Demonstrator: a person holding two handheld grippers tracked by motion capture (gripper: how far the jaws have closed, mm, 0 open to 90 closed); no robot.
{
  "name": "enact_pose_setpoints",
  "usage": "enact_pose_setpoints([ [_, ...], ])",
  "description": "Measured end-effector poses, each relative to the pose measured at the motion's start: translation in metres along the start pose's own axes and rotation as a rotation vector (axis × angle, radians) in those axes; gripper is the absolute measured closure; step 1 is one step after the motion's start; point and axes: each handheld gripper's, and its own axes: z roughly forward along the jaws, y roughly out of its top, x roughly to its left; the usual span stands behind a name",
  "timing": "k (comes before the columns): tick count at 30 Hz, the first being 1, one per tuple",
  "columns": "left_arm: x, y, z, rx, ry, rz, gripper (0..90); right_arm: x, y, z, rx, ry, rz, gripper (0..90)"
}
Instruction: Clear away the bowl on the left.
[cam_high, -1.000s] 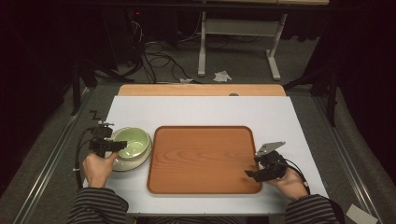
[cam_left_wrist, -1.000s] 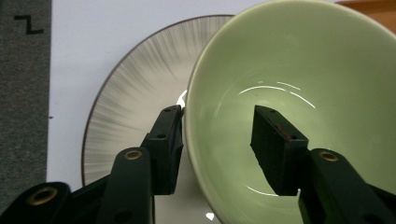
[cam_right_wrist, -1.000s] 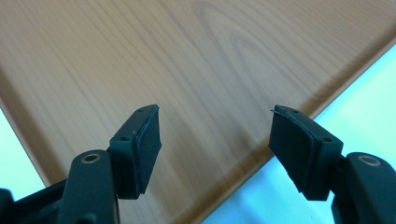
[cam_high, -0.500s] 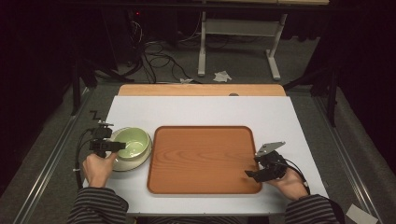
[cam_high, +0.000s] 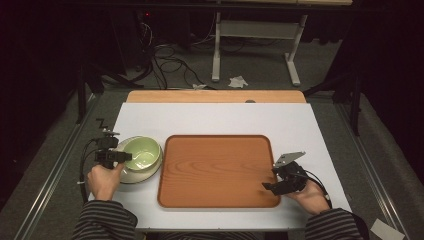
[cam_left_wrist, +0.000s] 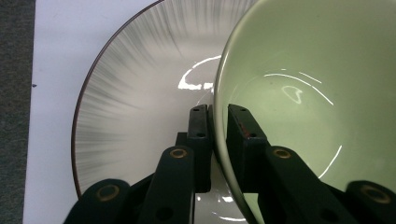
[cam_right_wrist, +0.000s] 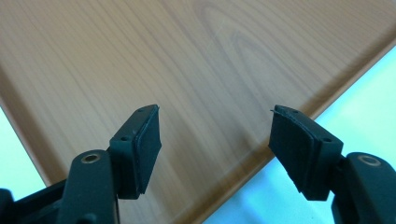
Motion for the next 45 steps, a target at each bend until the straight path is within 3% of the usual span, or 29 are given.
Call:
enact_pose_setpoints([
  [12, 0.003, 0.000, -0.001, -0.020, -0.047, -0.032, 84.0, 0.000, 0.000, 0.000, -0.002, -0.001, 0.002, 35.5],
  [28, 0.001, 0.001, -0.008, -0.048, -0.056, 0.002, 83.2, 0.000, 0.000, -0.001, -0.002, -0.004, -0.003, 35.5],
  [45, -0.003, 0.001, -0.019, -0.112, -0.075, 0.008, 83.0, 0.000, 0.000, -0.002, -0.001, -0.004, 0.000, 35.5],
])
